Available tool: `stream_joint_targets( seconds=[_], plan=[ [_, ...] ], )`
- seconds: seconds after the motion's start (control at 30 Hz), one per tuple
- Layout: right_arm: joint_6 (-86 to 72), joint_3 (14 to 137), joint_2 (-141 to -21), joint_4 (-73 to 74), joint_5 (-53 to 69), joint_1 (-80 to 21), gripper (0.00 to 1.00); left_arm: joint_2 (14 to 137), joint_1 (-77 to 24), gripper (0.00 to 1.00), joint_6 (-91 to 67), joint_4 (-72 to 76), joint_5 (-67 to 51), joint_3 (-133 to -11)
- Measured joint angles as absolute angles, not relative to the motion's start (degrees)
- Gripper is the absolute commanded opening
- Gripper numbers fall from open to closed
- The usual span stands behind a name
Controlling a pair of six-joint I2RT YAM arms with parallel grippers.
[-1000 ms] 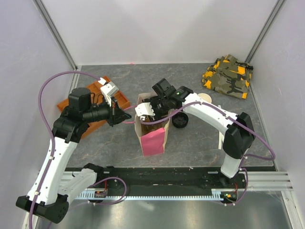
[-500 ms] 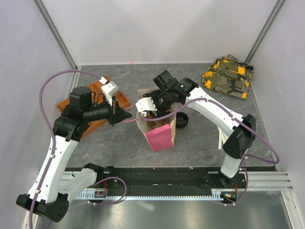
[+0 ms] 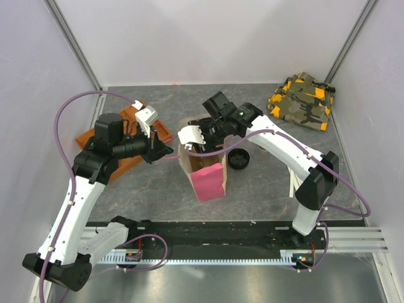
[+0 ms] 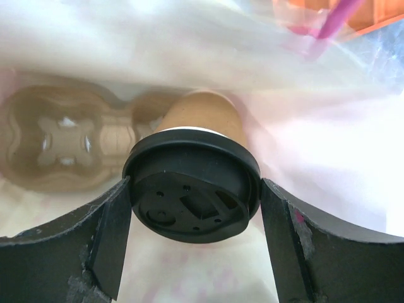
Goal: Pack the takeout coffee
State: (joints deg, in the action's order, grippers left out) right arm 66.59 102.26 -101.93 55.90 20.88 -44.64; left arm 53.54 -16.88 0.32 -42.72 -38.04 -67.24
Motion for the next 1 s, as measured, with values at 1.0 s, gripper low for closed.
stream_joint_targets(
  seconds=[1.0],
  plan=[
    [60.6,108.12,-93.34,53.28,20.16,-44.75,0.31,60.51,-21.3,0.02,1.67,-43.35,-13.15,-73.3]
  ],
)
